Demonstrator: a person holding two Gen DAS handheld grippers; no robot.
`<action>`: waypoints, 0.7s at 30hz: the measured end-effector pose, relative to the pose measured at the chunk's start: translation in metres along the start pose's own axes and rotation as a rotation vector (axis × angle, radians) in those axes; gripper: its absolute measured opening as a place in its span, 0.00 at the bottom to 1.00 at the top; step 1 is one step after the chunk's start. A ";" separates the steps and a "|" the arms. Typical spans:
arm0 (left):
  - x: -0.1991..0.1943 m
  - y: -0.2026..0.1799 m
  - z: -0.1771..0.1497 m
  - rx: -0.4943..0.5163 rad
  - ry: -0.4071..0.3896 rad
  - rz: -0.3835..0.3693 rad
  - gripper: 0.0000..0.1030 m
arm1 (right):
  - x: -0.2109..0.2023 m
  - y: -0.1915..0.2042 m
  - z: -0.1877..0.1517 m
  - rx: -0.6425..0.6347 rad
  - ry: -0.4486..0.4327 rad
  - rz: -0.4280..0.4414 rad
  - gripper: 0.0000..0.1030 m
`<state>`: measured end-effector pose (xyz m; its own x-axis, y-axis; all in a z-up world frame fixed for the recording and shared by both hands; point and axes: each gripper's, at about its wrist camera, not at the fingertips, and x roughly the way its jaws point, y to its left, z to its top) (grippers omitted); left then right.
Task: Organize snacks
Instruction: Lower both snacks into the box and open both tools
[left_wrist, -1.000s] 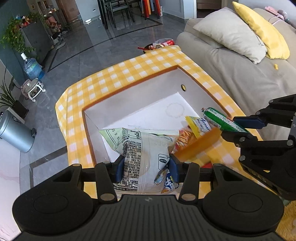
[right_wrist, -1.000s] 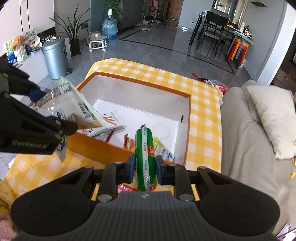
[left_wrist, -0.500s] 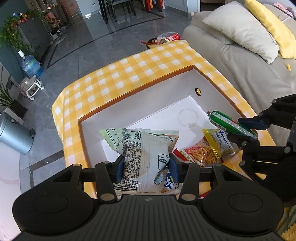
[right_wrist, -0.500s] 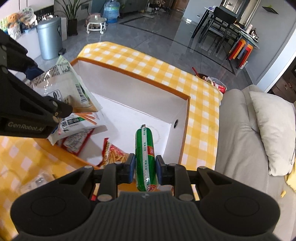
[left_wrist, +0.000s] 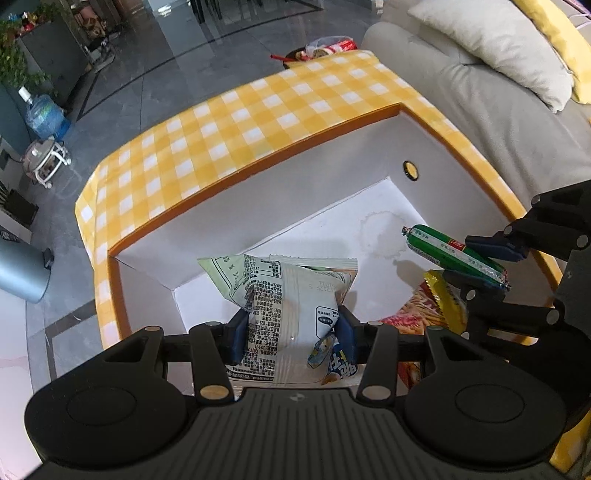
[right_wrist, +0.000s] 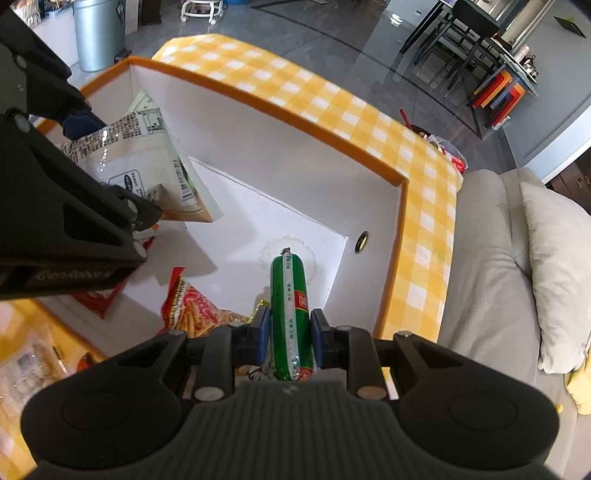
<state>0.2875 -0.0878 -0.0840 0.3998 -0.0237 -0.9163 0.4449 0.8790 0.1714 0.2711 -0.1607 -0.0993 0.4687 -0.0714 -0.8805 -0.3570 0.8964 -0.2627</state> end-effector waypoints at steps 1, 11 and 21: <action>0.003 0.001 0.002 -0.005 0.006 -0.002 0.53 | 0.004 0.000 0.001 -0.002 0.005 -0.002 0.19; 0.029 0.005 0.009 -0.020 0.048 0.001 0.53 | 0.028 0.003 0.004 -0.027 0.046 -0.012 0.19; 0.041 0.002 0.008 0.001 0.075 0.038 0.54 | 0.030 0.011 0.004 -0.071 0.056 -0.028 0.19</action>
<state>0.3114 -0.0907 -0.1180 0.3553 0.0452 -0.9337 0.4312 0.8783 0.2066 0.2849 -0.1514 -0.1273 0.4343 -0.1225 -0.8924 -0.4016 0.8605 -0.3136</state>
